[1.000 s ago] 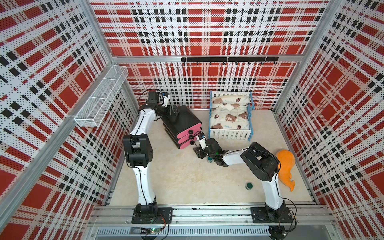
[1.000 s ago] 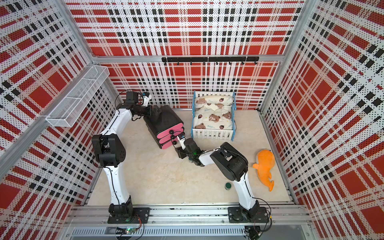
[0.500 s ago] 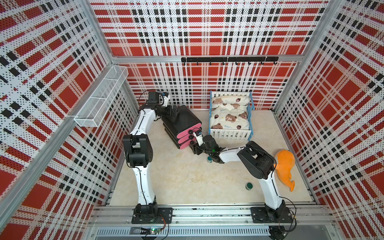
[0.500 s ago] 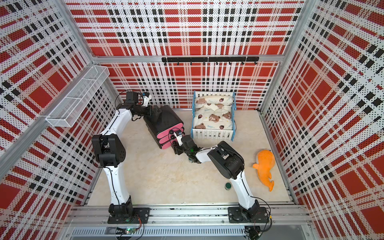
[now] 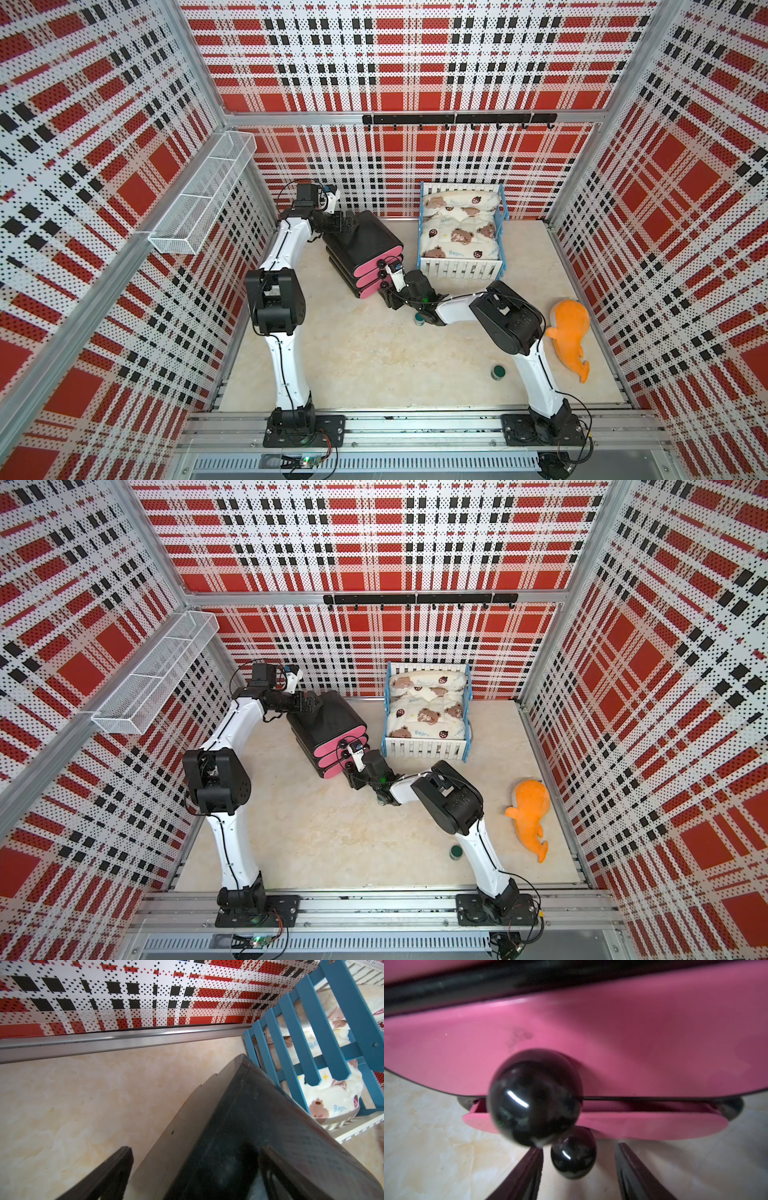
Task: Put the paint cans in the drawer according to color
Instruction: Open the drawer in the storage box.
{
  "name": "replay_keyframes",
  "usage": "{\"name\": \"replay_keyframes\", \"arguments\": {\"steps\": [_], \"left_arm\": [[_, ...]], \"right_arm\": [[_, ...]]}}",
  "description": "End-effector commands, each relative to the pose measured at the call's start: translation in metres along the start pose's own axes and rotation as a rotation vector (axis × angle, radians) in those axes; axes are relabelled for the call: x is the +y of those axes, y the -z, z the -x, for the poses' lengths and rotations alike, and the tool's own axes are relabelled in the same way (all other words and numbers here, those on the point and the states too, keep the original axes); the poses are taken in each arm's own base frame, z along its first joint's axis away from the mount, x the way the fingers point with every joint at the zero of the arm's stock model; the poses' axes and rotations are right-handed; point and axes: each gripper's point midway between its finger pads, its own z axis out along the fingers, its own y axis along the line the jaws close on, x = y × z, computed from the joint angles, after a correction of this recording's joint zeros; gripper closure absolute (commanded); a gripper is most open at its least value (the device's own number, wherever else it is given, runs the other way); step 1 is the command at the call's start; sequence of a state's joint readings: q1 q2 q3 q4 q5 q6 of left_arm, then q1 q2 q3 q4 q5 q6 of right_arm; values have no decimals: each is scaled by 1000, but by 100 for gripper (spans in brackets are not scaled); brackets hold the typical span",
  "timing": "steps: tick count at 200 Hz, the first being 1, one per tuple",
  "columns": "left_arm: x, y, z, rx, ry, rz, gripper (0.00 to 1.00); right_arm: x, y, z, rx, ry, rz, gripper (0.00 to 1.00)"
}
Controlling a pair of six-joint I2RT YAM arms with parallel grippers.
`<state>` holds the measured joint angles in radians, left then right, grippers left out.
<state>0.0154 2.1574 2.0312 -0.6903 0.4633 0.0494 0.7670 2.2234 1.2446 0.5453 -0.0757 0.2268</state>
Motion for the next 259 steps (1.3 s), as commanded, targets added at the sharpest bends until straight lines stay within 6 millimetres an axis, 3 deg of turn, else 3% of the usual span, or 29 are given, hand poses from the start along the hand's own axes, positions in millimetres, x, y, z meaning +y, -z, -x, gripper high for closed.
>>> {"name": "replay_keyframes", "arguments": {"steps": [1,40,127,173,259], "left_arm": [[-3,3,-20,72,17,12,1],[-2,4,-18,69,16,14,1],[-2,5,-19,70,19,15,1],[-1,4,-18,69,21,18,1],[2,5,-19,70,27,24,1]], "right_arm": [[-1,-5,6,-24,1,13,42],[0,-7,9,-26,4,17,45],[2,-1,10,-19,24,26,64],[5,18,-3,14,33,35,70],[17,66,-25,24,11,30,71]]}}
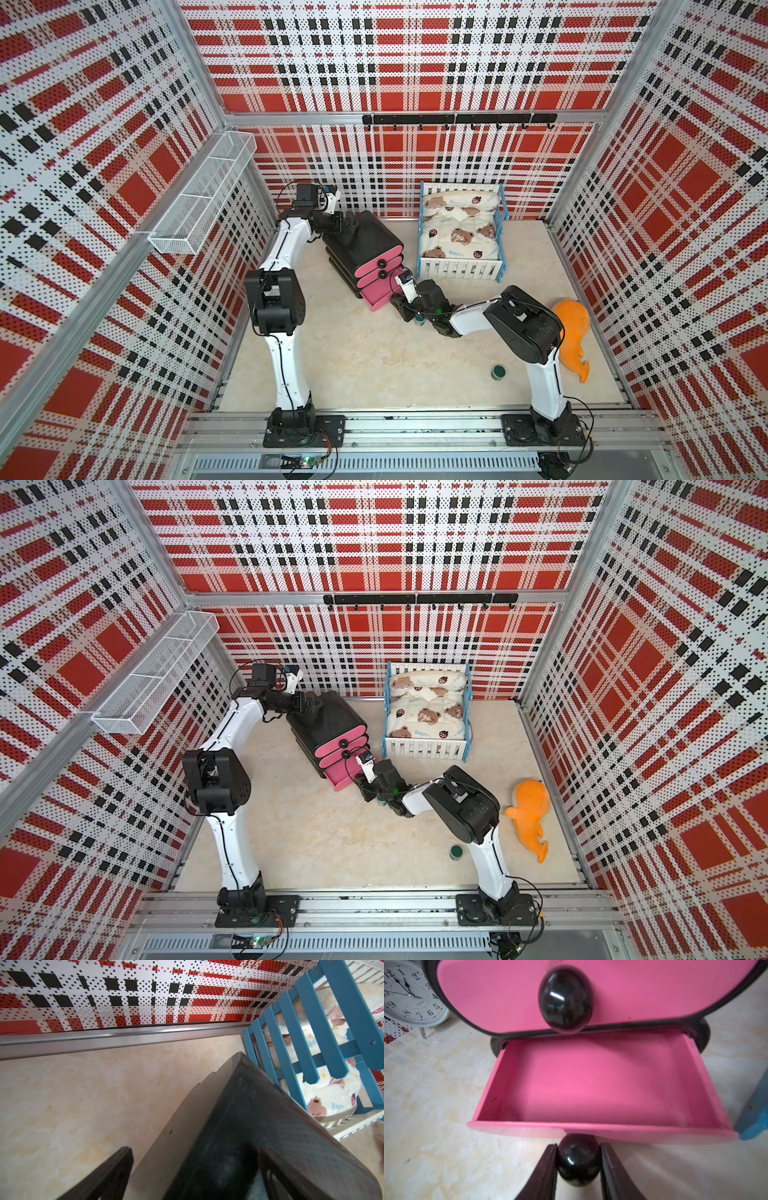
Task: Put the paint cans in the drawer according to color
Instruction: Open the drawer in the storage box.
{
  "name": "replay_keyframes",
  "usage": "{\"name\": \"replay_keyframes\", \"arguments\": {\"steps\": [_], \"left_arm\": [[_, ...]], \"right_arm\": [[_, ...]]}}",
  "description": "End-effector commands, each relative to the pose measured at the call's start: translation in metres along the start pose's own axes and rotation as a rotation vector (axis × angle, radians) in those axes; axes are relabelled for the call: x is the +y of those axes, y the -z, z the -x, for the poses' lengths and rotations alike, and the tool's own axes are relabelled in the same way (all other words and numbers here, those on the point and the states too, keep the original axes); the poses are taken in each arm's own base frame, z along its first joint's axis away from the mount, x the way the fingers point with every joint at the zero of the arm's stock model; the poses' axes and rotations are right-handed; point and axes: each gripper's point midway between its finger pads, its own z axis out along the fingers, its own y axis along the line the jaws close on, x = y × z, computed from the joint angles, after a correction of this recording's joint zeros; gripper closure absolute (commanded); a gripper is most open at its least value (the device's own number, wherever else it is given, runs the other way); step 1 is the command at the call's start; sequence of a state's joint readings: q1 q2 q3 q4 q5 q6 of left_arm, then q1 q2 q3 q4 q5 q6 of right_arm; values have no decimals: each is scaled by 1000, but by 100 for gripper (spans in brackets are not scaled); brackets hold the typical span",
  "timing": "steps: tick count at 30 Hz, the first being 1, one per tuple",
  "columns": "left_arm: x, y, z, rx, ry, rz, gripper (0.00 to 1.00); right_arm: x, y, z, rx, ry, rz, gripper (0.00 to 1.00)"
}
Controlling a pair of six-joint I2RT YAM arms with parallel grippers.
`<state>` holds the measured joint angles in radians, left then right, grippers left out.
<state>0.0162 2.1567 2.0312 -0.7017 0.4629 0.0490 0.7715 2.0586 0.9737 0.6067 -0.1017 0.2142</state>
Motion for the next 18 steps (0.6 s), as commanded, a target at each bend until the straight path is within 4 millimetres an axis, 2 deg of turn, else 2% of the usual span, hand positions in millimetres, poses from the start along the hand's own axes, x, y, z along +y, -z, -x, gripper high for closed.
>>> {"name": "replay_keyframes", "arguments": {"steps": [1,14,18], "left_arm": [[2,4,-16,59,20,23,1],[1,11,-14,50,20,22,1],[0,15,-11,42,18,26,1]], "right_arm": [[12,14,6,-25,0,6,71],[25,37,-8,-21,-23,26,74],[22,39,-9,-12,-24,7,59]]}}
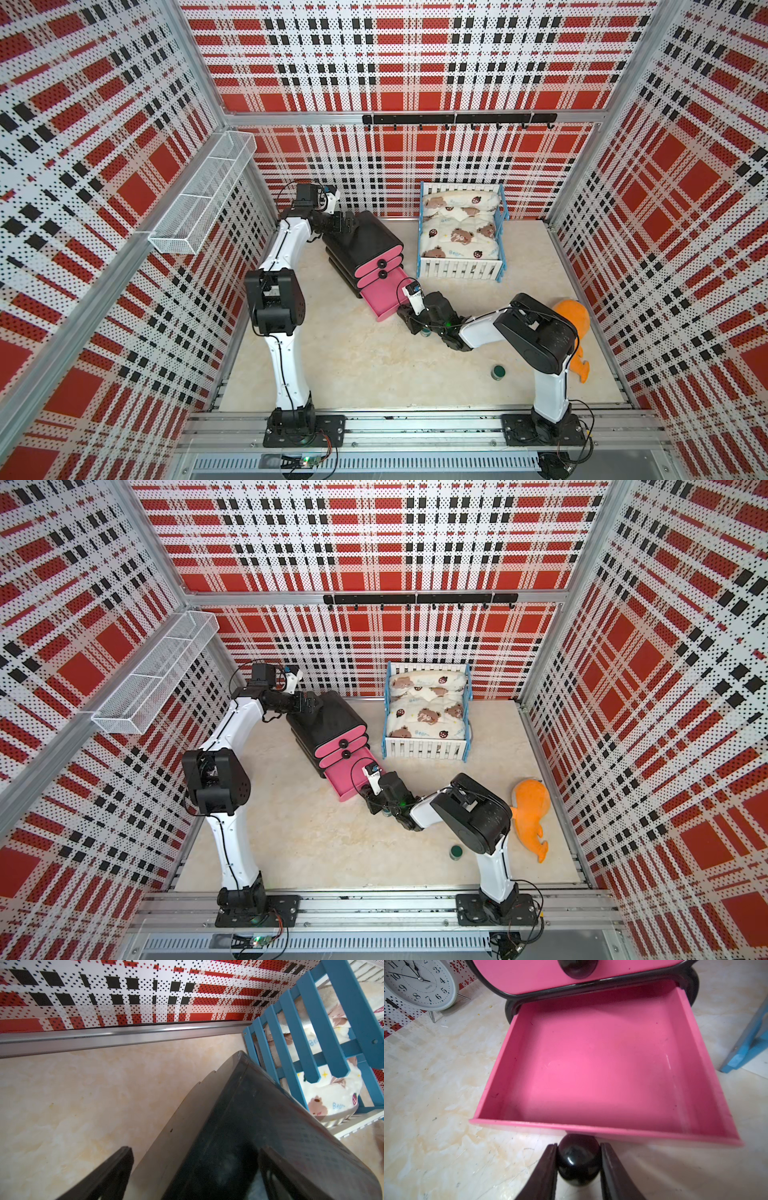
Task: Put the paint cans in the drawer according to color
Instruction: Open the drawer in the storage box, then pick up the paint can at the center of the board.
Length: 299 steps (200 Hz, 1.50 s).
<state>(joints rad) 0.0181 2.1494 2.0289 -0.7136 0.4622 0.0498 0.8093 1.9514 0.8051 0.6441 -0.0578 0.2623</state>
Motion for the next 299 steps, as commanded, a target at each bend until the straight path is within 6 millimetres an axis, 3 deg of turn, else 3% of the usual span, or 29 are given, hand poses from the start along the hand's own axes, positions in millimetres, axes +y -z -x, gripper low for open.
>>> {"name": "replay_keyframes", "arguments": {"steps": [1,50,84,108,129,141,171,181,225,255,280,299], "left_arm": [[0,14,-8,31,14,27,1],[-4,46,14,-44,19,95,1],[-9,89,44,-156,37,170,1],[-27,123,54,-225,50,217,1],[-57,151,58,-287,42,225,1],[-78,166,60,-321,29,230,1],[-144,193,55,-400,-6,182,1],[-176,195,45,-413,-27,130,1],[-272,201,-4,-455,-64,-19,1],[-335,202,-44,-441,-95,-93,1],[-378,188,-76,-401,-117,-173,1],[-407,163,-110,-336,-168,-209,1]], "right_arm": [[10,7,14,-31,12,16,55],[4,26,29,-45,-19,-41,28],[0,51,50,-56,-16,-91,22],[-9,75,66,-54,-18,-173,11],[-15,98,79,-46,-13,-225,0],[-19,112,84,-37,-18,-250,0],[-50,149,93,10,-80,-407,0],[-59,163,97,11,-117,-439,0],[-103,231,113,-12,-272,-568,0],[-136,268,111,9,-379,-650,0],[-159,298,112,-18,-448,-697,0],[-166,314,112,-41,-487,-702,0]]}}
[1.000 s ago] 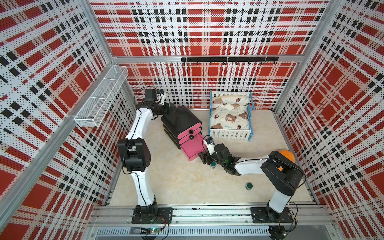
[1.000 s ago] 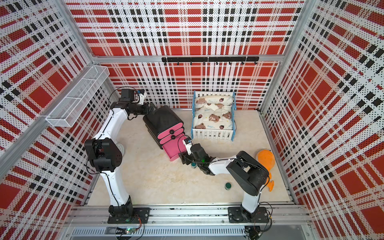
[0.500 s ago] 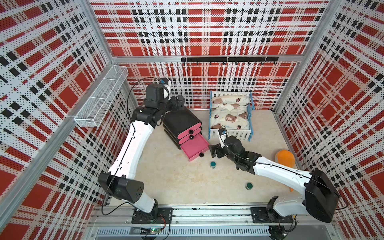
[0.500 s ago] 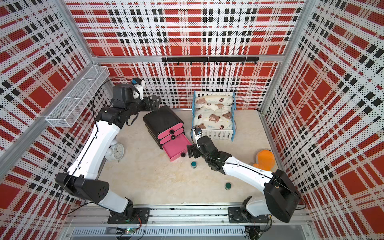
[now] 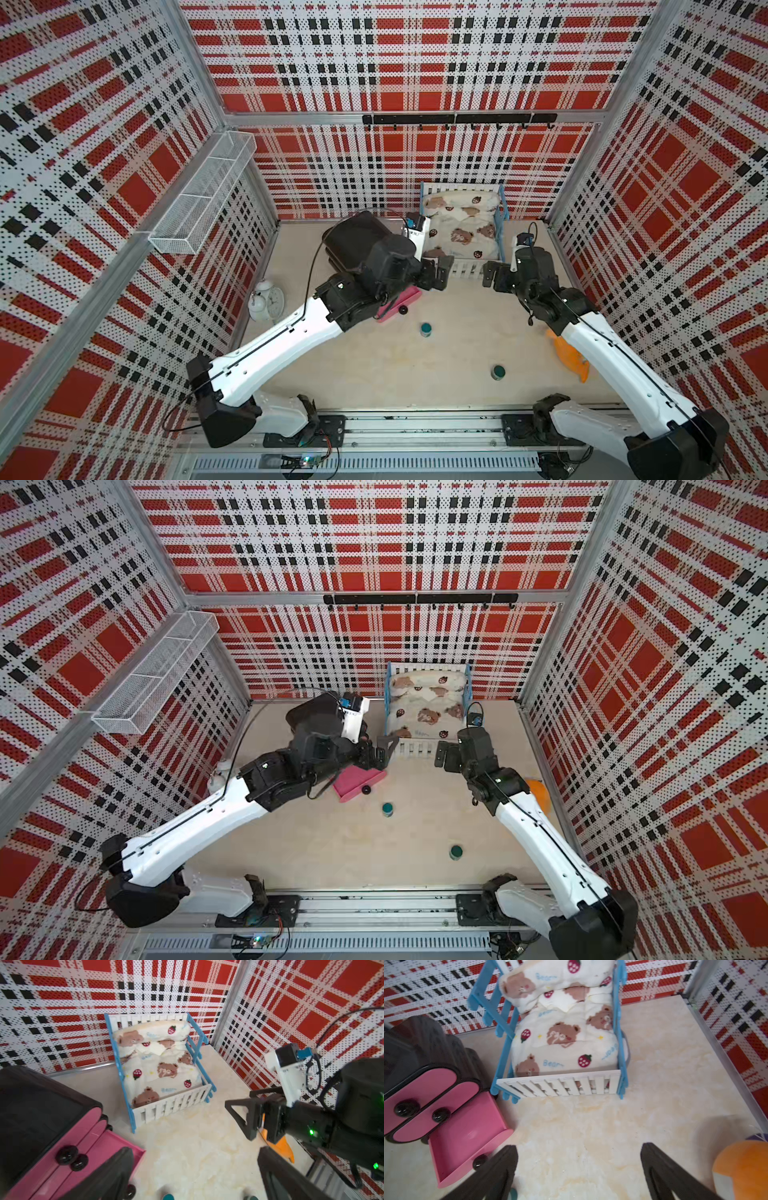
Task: Put the paint cans in the drawer according to color
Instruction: Pick up the paint can at the center of the board.
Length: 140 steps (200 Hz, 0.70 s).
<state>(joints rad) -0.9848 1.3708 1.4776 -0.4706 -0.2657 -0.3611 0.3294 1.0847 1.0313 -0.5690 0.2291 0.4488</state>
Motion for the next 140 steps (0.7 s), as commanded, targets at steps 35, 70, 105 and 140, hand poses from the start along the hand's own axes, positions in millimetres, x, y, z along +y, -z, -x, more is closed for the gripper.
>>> {"name": "replay_keyframes", "arguments": {"steps": [35,70,105,140], "left_arm": [[-77,-60,-102,151,-52,-98,1],[-136,-87,-180,323,-118,-211,1],[-161,-106,-249,477,-173,-253,1],[-155,-120,-296,590,-221,-225,1]], "right_arm": [[-51,22,-3,27,-113,-76,0],[-78,27,-5,12,-160,-168,0],[-86,33,3,-25,-174,-208,0],[-87,35,5,-33,-180,-203,0]]}}
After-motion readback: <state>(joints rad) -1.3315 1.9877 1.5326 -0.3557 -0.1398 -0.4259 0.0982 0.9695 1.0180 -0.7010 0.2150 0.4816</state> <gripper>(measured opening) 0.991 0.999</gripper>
